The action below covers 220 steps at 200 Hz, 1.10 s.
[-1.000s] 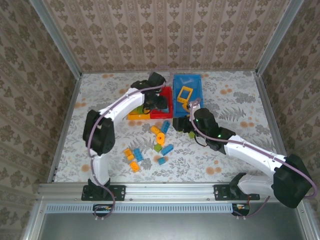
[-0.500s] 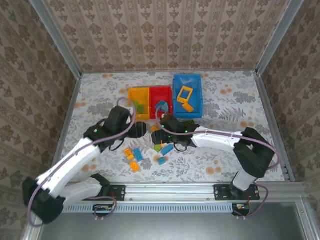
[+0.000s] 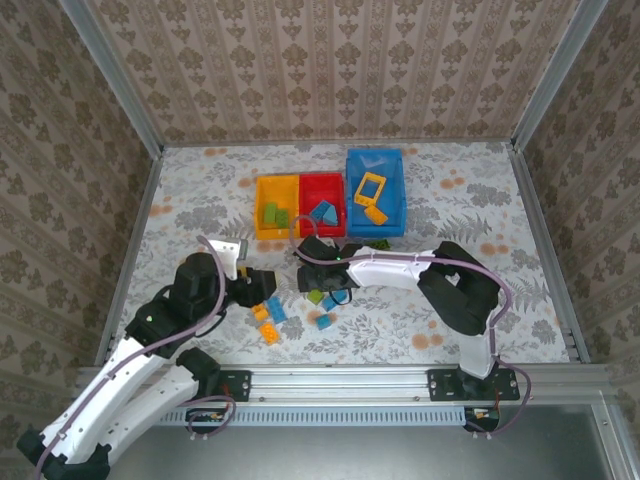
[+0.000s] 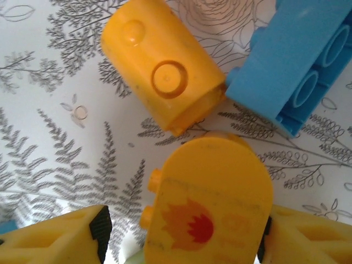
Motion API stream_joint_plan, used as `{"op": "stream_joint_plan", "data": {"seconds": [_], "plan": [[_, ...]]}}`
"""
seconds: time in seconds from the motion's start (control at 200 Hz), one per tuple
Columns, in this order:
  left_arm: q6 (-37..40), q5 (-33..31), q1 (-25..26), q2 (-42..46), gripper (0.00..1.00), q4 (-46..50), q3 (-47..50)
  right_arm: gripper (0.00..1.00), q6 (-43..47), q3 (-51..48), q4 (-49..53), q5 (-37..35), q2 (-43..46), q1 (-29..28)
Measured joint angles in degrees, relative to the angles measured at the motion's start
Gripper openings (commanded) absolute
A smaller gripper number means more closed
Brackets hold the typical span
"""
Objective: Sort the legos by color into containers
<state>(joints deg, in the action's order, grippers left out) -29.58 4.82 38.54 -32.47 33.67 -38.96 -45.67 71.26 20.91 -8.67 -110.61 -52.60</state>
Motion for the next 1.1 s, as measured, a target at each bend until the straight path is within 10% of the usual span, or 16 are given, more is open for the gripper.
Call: {"op": "stream_joint_plan", "data": {"seconds": [0.305,0.735,1.1], "plan": [[-0.66,0.22,0.00,0.46,0.68,0.44,0.00,0.27,-0.50,1.73,1.51,-4.55,-1.29,0.00],[-0.33,1.44,2.47,-12.59,0.68,-7.37,-2.01,0.22,5.97,-7.43,0.17,-8.48,23.12,10.25],[10.58,-4.52,16.50,-40.24,0.69,-14.03,-22.36,0.24,15.34,-1.16,-9.01,8.61,8.81,28.41]]}}
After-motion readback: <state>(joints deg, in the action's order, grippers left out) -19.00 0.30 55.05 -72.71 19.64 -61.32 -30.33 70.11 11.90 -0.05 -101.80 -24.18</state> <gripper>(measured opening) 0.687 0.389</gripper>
